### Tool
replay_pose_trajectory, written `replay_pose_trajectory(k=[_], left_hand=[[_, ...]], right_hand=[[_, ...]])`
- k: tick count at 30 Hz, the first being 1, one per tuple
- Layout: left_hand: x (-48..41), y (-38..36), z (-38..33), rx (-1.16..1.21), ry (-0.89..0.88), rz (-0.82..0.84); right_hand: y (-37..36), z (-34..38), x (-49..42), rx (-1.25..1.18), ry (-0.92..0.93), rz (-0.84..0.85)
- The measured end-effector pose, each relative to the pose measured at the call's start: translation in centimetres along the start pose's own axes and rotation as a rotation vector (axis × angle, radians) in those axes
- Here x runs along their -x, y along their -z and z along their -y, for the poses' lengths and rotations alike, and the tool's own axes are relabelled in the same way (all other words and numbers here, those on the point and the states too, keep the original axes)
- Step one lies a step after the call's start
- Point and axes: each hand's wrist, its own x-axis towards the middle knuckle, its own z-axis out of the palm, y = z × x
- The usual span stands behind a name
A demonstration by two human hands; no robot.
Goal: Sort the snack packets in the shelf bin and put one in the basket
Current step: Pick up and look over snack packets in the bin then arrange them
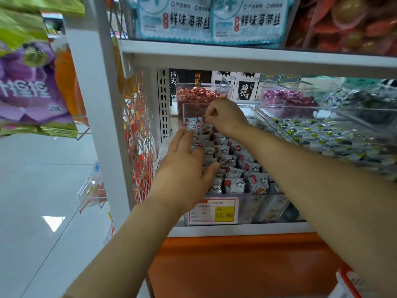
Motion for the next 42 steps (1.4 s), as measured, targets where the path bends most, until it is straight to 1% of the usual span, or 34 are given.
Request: replay_pose_trajectory(k=[4, 7, 10, 12, 14, 19, 21, 24, 28, 31, 35, 39, 42], left_hand=[[0.1, 0.6, 0.0, 0.039, -0.012, -0.016], [0.4, 1.0, -0.2, -0.016, -0.016, -0.064], [1.1, 1.7, -1.0, -0.038, -0.024, -0.190], [1.5, 2.2, -1.7, -0.039, -0.032, -0.280], [2.1, 2.5, -2.4, 0.006, -0.023, -0.312], [3.2, 2.3, -4.3, 0.342, 0.059, -0.178], [3.5, 2.2, -4.7, 0.519, 0.128, -0.120], [3.7, 2.3, -4.9, 0.886, 0.268, -0.035], [3.6, 2.5, -4.9, 1.212, 0.408, 0.035], [3.4, 2.7, -4.9, 1.391, 0.465, 0.101], [3.1, 2.7, -5.0, 1.597, 0.491, 0.152], [3.1, 2.6, -5.2, 1.709, 0.454, 0.172], [2.9, 2.6, -5.1, 1.728, 0.477, 0.129]], right_hand=[[1.7, 0.2, 2.4, -0.233, -0.016, -0.262], [3.2, 0.6, 5.2, -0.392, -0.064, -0.422], [4.8, 0.7, 8.5, -0.566, -0.178, -0.451], [5.9, 0.6, 11.0, -0.653, -0.245, -0.427], [6.5, 0.5, 13.5, -0.783, -0.317, -0.378], [7.4, 0.4, 17.8, -1.142, -0.434, -0.281], [7.8, 0.3, 18.5, -1.213, -0.451, -0.252], [8.2, 0.3, 19.2, -1.302, -0.476, -0.227], [8.5, 0.0, 19.8, -1.367, -0.523, -0.165], [8.7, -0.2, 19.9, -1.360, -0.549, -0.158], [8.6, -0.3, 19.8, -1.381, -0.597, -0.165], [8.2, -0.6, 19.7, -1.432, -0.644, -0.203], [8.1, -0.8, 19.5, -1.515, -0.660, -0.225]])
